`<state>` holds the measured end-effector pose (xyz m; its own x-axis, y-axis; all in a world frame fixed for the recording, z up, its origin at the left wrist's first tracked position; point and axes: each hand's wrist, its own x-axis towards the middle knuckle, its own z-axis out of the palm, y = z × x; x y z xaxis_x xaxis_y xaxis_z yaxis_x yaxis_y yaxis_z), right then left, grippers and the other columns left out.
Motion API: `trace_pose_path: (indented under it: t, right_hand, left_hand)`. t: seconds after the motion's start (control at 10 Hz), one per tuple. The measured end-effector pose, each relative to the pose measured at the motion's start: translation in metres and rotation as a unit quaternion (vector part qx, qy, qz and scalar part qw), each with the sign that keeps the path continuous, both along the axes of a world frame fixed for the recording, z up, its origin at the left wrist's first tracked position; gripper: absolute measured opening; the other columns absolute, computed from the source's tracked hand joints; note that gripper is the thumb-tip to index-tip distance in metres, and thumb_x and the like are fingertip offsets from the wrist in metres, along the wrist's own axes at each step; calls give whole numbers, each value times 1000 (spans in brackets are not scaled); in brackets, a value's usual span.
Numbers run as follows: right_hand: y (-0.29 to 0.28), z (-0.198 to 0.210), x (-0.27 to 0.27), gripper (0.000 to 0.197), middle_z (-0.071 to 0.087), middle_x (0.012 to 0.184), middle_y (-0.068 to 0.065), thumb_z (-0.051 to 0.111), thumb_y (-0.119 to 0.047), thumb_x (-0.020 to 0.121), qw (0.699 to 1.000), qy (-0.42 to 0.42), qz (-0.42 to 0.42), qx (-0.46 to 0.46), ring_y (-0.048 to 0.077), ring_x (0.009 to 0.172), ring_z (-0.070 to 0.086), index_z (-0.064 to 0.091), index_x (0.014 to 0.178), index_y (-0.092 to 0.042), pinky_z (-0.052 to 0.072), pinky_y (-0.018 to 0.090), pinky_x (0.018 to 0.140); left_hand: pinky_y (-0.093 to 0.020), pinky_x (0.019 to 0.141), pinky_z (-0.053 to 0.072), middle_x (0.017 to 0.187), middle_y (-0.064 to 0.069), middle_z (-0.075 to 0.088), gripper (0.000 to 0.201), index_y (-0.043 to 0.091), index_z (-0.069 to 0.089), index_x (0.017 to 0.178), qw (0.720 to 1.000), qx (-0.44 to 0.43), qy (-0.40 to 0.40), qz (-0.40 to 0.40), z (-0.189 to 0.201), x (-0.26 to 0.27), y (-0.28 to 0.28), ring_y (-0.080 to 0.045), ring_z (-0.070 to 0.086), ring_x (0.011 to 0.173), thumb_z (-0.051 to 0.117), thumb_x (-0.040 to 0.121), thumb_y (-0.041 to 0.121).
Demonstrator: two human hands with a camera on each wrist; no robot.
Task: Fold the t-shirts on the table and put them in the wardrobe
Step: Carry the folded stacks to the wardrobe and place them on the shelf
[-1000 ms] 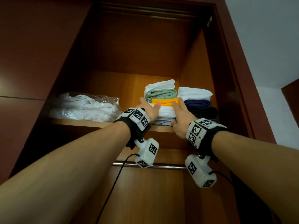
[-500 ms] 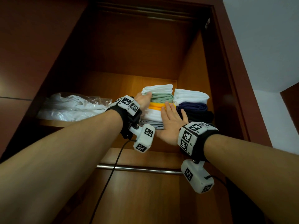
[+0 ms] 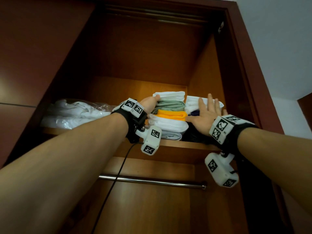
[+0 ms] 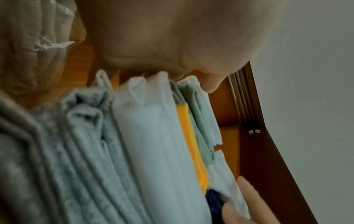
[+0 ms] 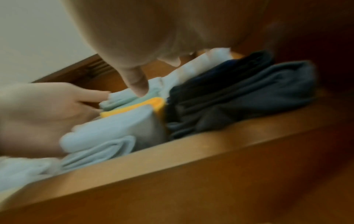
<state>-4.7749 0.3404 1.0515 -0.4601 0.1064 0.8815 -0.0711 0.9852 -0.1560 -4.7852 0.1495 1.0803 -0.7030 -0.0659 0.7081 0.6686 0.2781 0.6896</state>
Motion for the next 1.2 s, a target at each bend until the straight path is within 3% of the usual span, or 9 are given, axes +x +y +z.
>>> trace_pose_path:
  t: [0.1,0.3,0.4,0.5,0.6,0.7,0.8,1.0,1.2]
  right_hand:
    - [6,-5,-8,91,-24,159,-4,39,-73,86,1000,-25,-11,4,19,146,-22,-6,154,-33,-5,49,118]
    - [11,-1,-10,96,-25,159,-1,45,-72,84,999,-38,14,-11,21,147,-20,-8,153,-31,-5,46,120]
    - [19,-1,-7,98,-24,159,-1,53,-66,84,999,-32,29,-16,21,146,-22,-6,154,-31,-5,46,120]
    - [25,-9,-4,97,-29,157,-1,55,-60,86,999,-16,25,-20,21,144,-27,-9,153,-31,-6,44,119]
    - [24,-18,-3,96,-30,157,1,52,-60,88,999,0,4,-40,23,145,-26,-12,153,-30,-5,41,119]
    - [15,-27,-8,92,-28,157,4,50,-57,90,997,27,-4,-68,25,146,-21,-11,154,-28,-2,41,119]
    - [7,-33,-9,89,-26,158,7,49,-51,93,993,48,1,-105,25,147,-17,-9,154,-25,1,41,119]
    - [4,-42,-6,83,-24,159,7,50,-43,95,993,35,17,-115,24,147,-17,-5,154,-24,1,41,119]
    - [9,-44,-8,81,-25,158,6,48,-41,97,996,21,26,-82,24,147,-19,-6,154,-24,0,39,119]
  left_hand:
    - [-42,101,43,111,-7,44,27,16,42,106,1000,-11,-6,-9,-1,-5,-2,-23,45,99,40,103,43]
    - [-41,107,42,114,-10,49,51,4,46,140,999,-21,23,-5,3,-13,4,-19,45,102,40,103,39]
    - [-41,107,41,139,-16,52,53,3,45,141,1000,-11,15,-10,4,-8,14,-23,52,111,40,103,41]
    - [-42,109,38,143,-16,47,57,3,43,141,1000,-7,14,-9,3,-6,17,-33,47,129,36,103,44]
    - [-30,97,39,141,-9,46,51,6,43,140,999,7,21,-48,-6,3,14,-28,49,125,38,104,41]
    - [-16,68,45,108,1,52,31,13,46,130,997,-20,21,-70,-16,11,7,-12,54,85,40,104,29]
    - [-32,86,45,138,-9,44,50,16,37,146,995,-48,-22,-84,-18,9,1,-24,53,112,47,100,34]
    - [-50,102,45,136,-21,53,86,8,37,146,986,-85,-126,-62,-23,-14,2,-40,56,119,68,80,53]
    - [-52,103,46,135,-21,56,67,3,50,136,994,-83,-68,-4,-24,-35,12,-39,56,121,59,91,50]
